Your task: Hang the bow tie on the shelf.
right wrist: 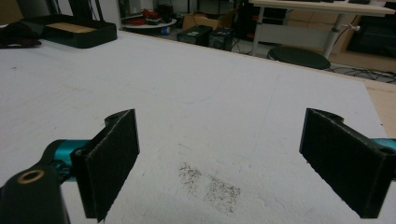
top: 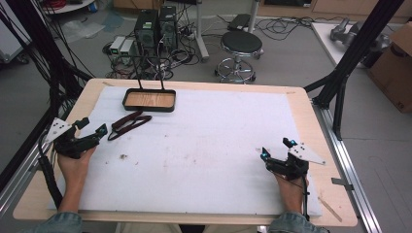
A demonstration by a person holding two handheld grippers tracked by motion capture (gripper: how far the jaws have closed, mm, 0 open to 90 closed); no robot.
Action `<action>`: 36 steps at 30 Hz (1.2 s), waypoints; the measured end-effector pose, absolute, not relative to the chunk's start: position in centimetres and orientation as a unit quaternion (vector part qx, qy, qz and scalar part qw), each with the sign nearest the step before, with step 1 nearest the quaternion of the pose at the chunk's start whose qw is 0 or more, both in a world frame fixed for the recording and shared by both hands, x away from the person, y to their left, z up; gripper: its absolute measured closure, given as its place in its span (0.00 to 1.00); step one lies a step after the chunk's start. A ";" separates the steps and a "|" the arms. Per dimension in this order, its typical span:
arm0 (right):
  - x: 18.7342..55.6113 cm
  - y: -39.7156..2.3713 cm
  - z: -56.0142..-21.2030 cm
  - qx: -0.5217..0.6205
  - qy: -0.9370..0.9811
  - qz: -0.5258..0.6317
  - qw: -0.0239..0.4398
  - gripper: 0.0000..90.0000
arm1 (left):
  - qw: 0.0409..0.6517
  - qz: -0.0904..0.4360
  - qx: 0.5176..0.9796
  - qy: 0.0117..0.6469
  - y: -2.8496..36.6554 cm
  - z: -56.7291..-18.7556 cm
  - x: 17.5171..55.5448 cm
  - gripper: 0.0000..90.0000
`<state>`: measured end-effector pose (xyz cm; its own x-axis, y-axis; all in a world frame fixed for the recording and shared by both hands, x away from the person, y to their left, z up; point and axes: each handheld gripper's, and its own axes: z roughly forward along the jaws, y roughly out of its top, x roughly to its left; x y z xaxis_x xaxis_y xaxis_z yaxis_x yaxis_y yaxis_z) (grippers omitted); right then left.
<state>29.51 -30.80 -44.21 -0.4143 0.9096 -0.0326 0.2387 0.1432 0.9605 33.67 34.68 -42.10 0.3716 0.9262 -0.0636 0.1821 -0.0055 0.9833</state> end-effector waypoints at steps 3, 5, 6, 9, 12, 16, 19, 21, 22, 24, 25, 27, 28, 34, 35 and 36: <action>29.5 -30.8 -44.2 0.424 0.677 0.498 0.337 0.12 | 0.546 0.344 0.626 0.439 34.7 -42.2 34.1 0.25; 29.5 -30.8 -44.2 0.425 0.677 0.497 0.337 0.12 | 0.543 0.347 0.630 0.433 34.7 -42.2 34.6 0.26; 29.5 -30.8 -44.2 0.425 0.677 0.497 0.337 0.12 | 0.540 0.348 0.633 0.432 34.6 -42.2 34.9 0.26; 29.5 -30.7 -44.2 0.424 0.678 0.496 0.338 0.12 | 0.541 0.352 0.630 0.431 34.6 -42.4 35.6 0.28; 29.5 -30.7 -44.2 0.424 0.679 0.494 0.339 0.12 | 0.540 0.344 0.635 0.432 34.5 -42.4 36.5 0.29; 29.5 -30.7 -44.2 0.423 0.680 0.493 0.339 0.12 | 0.539 0.344 0.639 0.428 34.3 -42.4 37.6 0.30; 29.5 -30.7 -44.2 0.424 0.680 0.492 0.339 0.12 | 0.533 0.361 0.641 0.418 33.7 -42.8 38.1 0.35; 29.5 -30.7 -44.2 0.425 0.680 0.491 0.339 0.12 | 0.520 0.360 0.649 0.423 33.3 -43.1 38.7 0.40; 29.5 -30.7 -44.2 0.424 0.680 0.491 0.340 0.12 | 0.516 0.353 0.656 0.424 33.2 -43.1 39.0 0.39; 29.5 -30.7 -44.2 0.425 0.680 0.491 0.341 0.12 | 0.497 0.335 0.675 0.430 32.5 -43.5 40.1 0.37; 29.5 -30.7 -44.2 0.425 0.681 0.490 0.341 0.12 | 0.497 0.335 0.675 0.430 32.5 -43.5 40.1 0.38; 29.5 -30.6 -44.2 0.425 0.681 0.490 0.340 0.12 | 0.481 0.329 0.687 0.435 32.2 -43.9 40.8 0.38; 29.5 -30.6 -44.2 0.425 0.681 0.490 0.340 0.12 | 0.481 0.329 0.687 0.435 32.2 -43.9 40.8 0.39; 29.5 -30.6 -44.2 0.425 0.681 0.488 0.342 0.12 | 0.463 0.312 0.704 0.438 31.6 -44.1 41.7 0.43; 29.5 -30.6 -44.2 0.425 0.682 0.487 0.343 0.12 | 0.461 0.306 0.706 0.441 31.6 -44.1 42.0 0.43; 29.5 -30.6 -44.2 0.425 0.681 0.488 0.343 0.12 | 0.450 0.298 0.713 0.447 31.4 -44.2 42.5 0.43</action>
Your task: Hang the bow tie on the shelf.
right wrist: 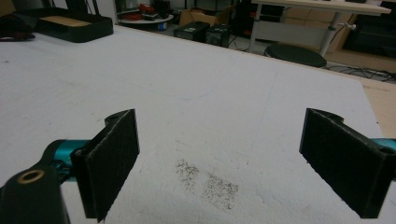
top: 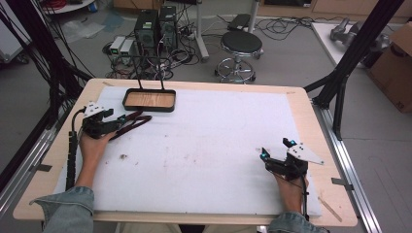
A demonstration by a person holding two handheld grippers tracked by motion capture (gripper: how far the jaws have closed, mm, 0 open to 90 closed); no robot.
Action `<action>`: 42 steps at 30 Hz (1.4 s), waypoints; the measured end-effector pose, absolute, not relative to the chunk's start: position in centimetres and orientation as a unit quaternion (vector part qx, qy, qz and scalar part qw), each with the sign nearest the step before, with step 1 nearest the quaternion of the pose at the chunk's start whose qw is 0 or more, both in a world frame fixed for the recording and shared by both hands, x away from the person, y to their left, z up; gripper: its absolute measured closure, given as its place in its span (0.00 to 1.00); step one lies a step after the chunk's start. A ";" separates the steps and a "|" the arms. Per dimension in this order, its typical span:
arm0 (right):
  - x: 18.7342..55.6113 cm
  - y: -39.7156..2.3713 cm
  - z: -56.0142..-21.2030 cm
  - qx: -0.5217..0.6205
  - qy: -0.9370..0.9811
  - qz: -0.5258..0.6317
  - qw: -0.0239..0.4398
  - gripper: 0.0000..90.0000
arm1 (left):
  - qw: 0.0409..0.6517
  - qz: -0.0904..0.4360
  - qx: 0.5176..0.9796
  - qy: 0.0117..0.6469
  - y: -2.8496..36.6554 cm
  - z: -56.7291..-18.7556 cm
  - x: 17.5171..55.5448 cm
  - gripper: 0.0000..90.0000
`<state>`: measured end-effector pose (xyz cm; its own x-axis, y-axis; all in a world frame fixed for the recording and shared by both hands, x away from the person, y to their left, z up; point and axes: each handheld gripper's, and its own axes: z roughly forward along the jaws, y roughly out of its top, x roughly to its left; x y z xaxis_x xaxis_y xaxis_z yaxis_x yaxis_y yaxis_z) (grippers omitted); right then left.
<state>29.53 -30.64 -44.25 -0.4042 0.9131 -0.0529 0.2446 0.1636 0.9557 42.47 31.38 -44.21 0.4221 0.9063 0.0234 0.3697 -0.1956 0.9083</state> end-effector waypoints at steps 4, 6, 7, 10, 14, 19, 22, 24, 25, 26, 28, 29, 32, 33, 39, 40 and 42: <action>29.5 -30.6 -44.2 0.426 0.681 0.487 0.342 0.12 | 0.439 0.284 0.720 0.456 31.3 -44.3 43.0 0.45; 29.5 -30.6 -44.3 0.426 0.681 0.487 0.343 0.12 | 0.433 0.282 0.721 0.461 31.2 -44.3 43.1 0.47; 29.5 -30.6 -44.2 0.426 0.682 0.487 0.343 0.12 | 0.433 0.281 0.722 0.461 31.2 -44.3 43.2 0.48; 29.5 -30.6 -44.2 0.426 0.681 0.487 0.343 0.12 | 0.426 0.276 0.726 0.463 31.1 -44.4 43.3 0.49; 29.5 -30.6 -44.2 0.427 0.681 0.486 0.343 0.12 | 0.412 0.262 0.740 0.463 30.7 -44.5 43.5 0.50; 29.5 -30.6 -44.2 0.427 0.681 0.486 0.342 0.12 | 0.396 0.256 0.753 0.459 30.4 -44.6 43.6 0.59; 29.5 -30.6 -44.2 0.427 0.681 0.486 0.343 0.12 | 0.388 0.256 0.759 0.455 30.2 -44.6 43.6 0.69; 29.5 -30.6 -44.2 0.426 0.681 0.486 0.343 0.12 | 0.384 0.257 0.762 0.454 30.1 -44.6 43.5 0.71; 29.5 -30.6 -44.2 0.427 0.681 0.486 0.343 0.12 | 0.383 0.256 0.762 0.455 30.1 -44.6 43.5 0.76; 29.5 -30.6 -44.2 0.427 0.681 0.486 0.343 0.12 | 0.383 0.254 0.762 0.456 30.1 -44.6 43.5 0.76; 29.5 -30.6 -44.2 0.427 0.681 0.487 0.342 0.12 | 0.387 0.248 0.761 0.458 30.2 -44.5 43.4 0.82; 29.5 -30.6 -44.2 0.427 0.681 0.487 0.342 0.12 | 0.390 0.248 0.760 0.458 30.2 -44.4 43.4 0.83; 29.5 -30.6 -44.2 0.426 0.682 0.486 0.343 0.12 | 0.396 0.258 0.757 0.451 30.2 -43.8 43.1 0.84; 29.5 -30.6 -44.2 0.427 0.681 0.486 0.342 0.12 | 0.403 0.266 0.755 0.444 30.1 -43.4 42.9 0.85; 29.5 -30.6 -44.2 0.426 0.681 0.487 0.343 0.12 | 0.417 0.288 0.743 0.436 30.4 -42.2 42.5 0.85; 29.5 -30.6 -44.2 0.426 0.682 0.485 0.343 0.12 | 0.423 0.292 0.739 0.436 30.5 -41.9 42.4 0.85; 29.5 -30.6 -44.2 0.426 0.681 0.487 0.344 0.12 | 0.433 0.296 0.731 0.437 30.7 -41.2 42.4 0.85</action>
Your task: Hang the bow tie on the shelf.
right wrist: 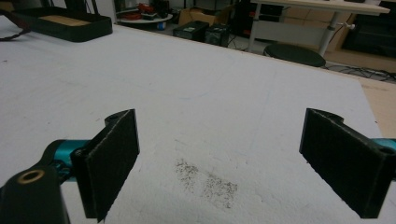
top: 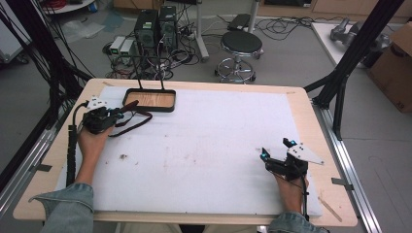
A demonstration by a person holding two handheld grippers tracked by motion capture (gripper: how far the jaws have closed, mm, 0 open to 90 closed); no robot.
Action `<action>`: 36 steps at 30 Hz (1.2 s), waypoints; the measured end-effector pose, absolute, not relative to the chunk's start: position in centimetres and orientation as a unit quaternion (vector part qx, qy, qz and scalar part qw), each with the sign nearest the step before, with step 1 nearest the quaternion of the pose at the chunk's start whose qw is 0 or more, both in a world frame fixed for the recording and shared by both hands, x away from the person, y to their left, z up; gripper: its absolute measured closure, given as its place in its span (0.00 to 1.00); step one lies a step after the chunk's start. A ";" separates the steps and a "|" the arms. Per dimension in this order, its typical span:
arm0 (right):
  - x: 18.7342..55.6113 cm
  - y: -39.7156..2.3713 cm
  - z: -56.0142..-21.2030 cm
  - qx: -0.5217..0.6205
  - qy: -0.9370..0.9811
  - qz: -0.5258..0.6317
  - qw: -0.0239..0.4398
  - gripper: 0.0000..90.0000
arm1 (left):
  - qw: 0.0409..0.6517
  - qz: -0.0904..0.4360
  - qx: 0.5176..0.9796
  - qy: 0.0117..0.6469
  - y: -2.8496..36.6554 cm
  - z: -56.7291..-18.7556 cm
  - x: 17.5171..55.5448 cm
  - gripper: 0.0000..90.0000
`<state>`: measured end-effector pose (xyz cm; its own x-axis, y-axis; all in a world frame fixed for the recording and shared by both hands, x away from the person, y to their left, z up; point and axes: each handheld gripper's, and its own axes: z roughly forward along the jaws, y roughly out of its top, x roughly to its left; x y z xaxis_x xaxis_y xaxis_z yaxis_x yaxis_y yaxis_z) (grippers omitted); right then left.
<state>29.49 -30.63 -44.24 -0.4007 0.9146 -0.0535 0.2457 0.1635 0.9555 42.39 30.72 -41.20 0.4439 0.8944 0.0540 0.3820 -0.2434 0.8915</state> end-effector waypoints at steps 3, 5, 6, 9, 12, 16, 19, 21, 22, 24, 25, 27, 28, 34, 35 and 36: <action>29.5 -30.6 -44.2 0.425 0.681 0.486 0.345 0.12 | 0.450 0.301 0.718 0.437 31.1 -40.0 42.5 0.85; 29.5 -30.6 -44.2 0.425 0.681 0.486 0.345 0.12 | 0.458 0.307 0.710 0.437 31.2 -39.1 42.7 0.85; 29.5 -30.6 -44.2 0.425 0.681 0.486 0.345 0.12 | 0.464 0.312 0.706 0.435 31.3 -38.7 42.7 0.85; 29.5 -30.6 -44.2 0.425 0.681 0.487 0.344 0.12 | 0.475 0.322 0.693 0.437 31.4 -37.6 43.1 0.85; 29.5 -30.6 -44.2 0.425 0.681 0.486 0.344 0.12 | 0.488 0.327 0.679 0.441 31.6 -36.7 43.4 0.85; 29.5 -30.6 -44.3 0.427 0.682 0.486 0.341 0.12 | 0.504 0.335 0.662 0.443 31.9 -35.6 43.9 0.85; 29.5 -30.6 -44.3 0.427 0.682 0.486 0.341 0.12 | 0.515 0.338 0.649 0.447 32.3 -34.8 44.2 0.85; 29.5 -30.6 -44.3 0.428 0.682 0.485 0.341 0.12 | 0.520 0.342 0.645 0.443 32.5 -34.4 44.3 0.85; 29.5 -30.6 -44.3 0.428 0.682 0.485 0.341 0.12 | 0.522 0.344 0.643 0.443 32.4 -34.2 44.4 0.85; 29.5 -30.6 -44.3 0.427 0.681 0.486 0.343 0.12 | 0.523 0.347 0.642 0.441 32.5 -33.7 44.6 0.85; 29.5 -30.6 -44.3 0.426 0.682 0.485 0.343 0.12 | 0.525 0.349 0.639 0.442 32.5 -33.5 44.7 0.85; 29.5 -30.6 -44.3 0.428 0.682 0.485 0.342 0.12 | 0.528 0.355 0.633 0.441 32.5 -33.2 45.0 0.85; 29.5 -30.6 -44.3 0.426 0.681 0.485 0.345 0.12 | 0.532 0.357 0.630 0.439 32.5 -32.9 45.1 0.85; 29.5 -30.7 -44.3 0.427 0.682 0.484 0.345 0.12 | 0.534 0.366 0.622 0.439 32.4 -31.7 46.0 0.85; 29.5 -30.7 -44.3 0.426 0.682 0.484 0.345 0.12 | 0.535 0.367 0.620 0.441 32.5 -31.6 46.2 0.85; 29.5 -30.7 -44.3 0.426 0.682 0.484 0.345 0.12 | 0.536 0.367 0.618 0.443 32.5 -31.5 46.4 0.85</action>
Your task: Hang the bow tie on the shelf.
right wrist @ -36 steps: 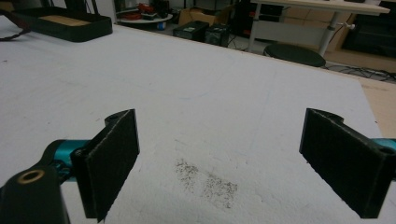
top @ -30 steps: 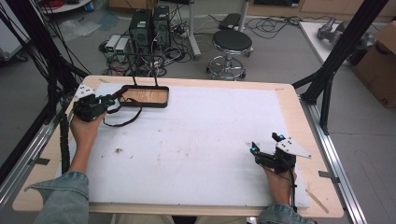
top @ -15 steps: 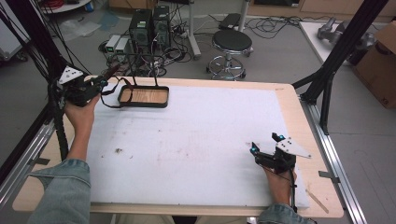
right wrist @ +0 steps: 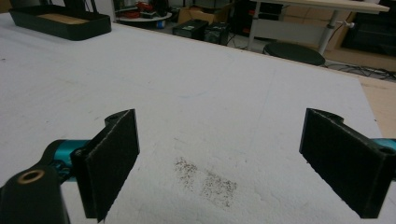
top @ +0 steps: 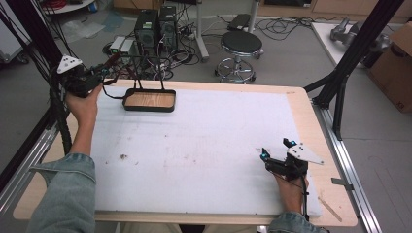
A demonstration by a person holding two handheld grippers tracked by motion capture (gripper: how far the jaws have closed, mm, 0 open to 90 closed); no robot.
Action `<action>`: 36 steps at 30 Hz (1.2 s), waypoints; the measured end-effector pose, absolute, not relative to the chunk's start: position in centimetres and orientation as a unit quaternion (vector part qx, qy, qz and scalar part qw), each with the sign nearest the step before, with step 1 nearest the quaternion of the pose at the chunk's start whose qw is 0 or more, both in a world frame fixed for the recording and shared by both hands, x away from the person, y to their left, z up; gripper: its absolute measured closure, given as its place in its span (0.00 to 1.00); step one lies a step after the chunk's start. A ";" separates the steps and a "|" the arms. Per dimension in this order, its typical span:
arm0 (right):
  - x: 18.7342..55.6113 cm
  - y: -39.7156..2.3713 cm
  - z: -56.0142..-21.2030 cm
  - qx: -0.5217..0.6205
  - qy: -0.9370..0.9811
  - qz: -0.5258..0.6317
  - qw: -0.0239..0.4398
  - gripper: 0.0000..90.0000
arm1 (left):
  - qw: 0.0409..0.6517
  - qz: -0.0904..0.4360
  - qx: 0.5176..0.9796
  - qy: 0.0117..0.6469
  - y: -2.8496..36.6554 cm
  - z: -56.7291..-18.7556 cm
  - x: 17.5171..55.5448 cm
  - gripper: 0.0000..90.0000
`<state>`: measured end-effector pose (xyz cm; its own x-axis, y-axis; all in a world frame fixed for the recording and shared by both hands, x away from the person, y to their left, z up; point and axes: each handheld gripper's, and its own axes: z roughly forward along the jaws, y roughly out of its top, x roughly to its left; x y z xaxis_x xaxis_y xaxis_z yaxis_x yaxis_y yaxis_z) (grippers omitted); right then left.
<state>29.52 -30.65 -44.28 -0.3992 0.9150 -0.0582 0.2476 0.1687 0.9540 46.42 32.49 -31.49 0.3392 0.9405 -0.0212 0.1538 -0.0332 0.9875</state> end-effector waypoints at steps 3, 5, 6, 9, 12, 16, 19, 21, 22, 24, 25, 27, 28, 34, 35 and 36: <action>29.5 -30.6 -44.3 0.429 0.682 0.483 0.342 0.12 | 0.534 0.370 0.614 0.449 32.5 -31.5 47.0 0.85; 29.5 -30.6 -44.3 0.428 0.683 0.483 0.343 0.12 | 0.532 0.366 0.614 0.454 32.7 -31.7 47.4 0.85; 29.5 -30.7 -44.3 0.427 0.683 0.482 0.343 0.12 | 0.532 0.363 0.613 0.457 32.8 -31.8 47.7 0.85; 29.4 -30.6 -44.3 0.428 0.684 0.482 0.342 0.12 | 0.530 0.361 0.609 0.466 33.0 -31.9 48.2 0.85; 29.4 -30.6 -44.3 0.427 0.685 0.481 0.343 0.12 | 0.527 0.362 0.609 0.470 33.1 -32.0 48.7 0.85; 29.4 -30.6 -44.3 0.426 0.685 0.481 0.344 0.12 | 0.522 0.359 0.609 0.478 33.2 -32.2 49.3 0.85; 29.4 -30.5 -44.3 0.426 0.684 0.481 0.344 0.12 | 0.514 0.356 0.612 0.484 33.1 -32.6 49.6 0.84; 29.4 -30.6 -44.3 0.425 0.685 0.481 0.344 0.12 | 0.518 0.353 0.608 0.487 33.2 -32.7 49.8 0.84; 29.4 -30.6 -44.3 0.425 0.686 0.481 0.344 0.12 | 0.518 0.355 0.606 0.488 33.2 -32.8 49.8 0.84; 29.4 -30.5 -44.3 0.424 0.686 0.480 0.344 0.12 | 0.518 0.358 0.605 0.487 33.2 -32.8 49.9 0.84; 29.4 -30.5 -44.3 0.425 0.686 0.481 0.344 0.12 | 0.515 0.360 0.606 0.488 33.2 -32.8 49.9 0.84; 29.4 -30.5 -44.3 0.424 0.687 0.480 0.344 0.12 | 0.514 0.361 0.607 0.487 33.2 -33.0 50.0 0.83; 29.4 -30.5 -44.3 0.424 0.687 0.480 0.344 0.12 | 0.511 0.361 0.609 0.489 33.2 -33.0 50.0 0.83; 29.4 -30.5 -44.3 0.424 0.687 0.480 0.344 0.12 | 0.504 0.357 0.608 0.499 33.5 -33.6 50.1 0.82; 29.4 -30.5 -44.3 0.424 0.687 0.480 0.344 0.12 | 0.503 0.358 0.609 0.499 33.6 -33.6 50.2 0.82; 29.4 -30.5 -44.3 0.425 0.687 0.480 0.343 0.12 | 0.501 0.360 0.608 0.501 33.6 -33.7 50.2 0.81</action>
<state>29.41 -30.51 -44.30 -0.4032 0.9129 -0.0633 0.2547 0.1784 0.9504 50.17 33.56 -33.71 0.2402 0.9686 -0.0639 0.2483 0.0024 0.9687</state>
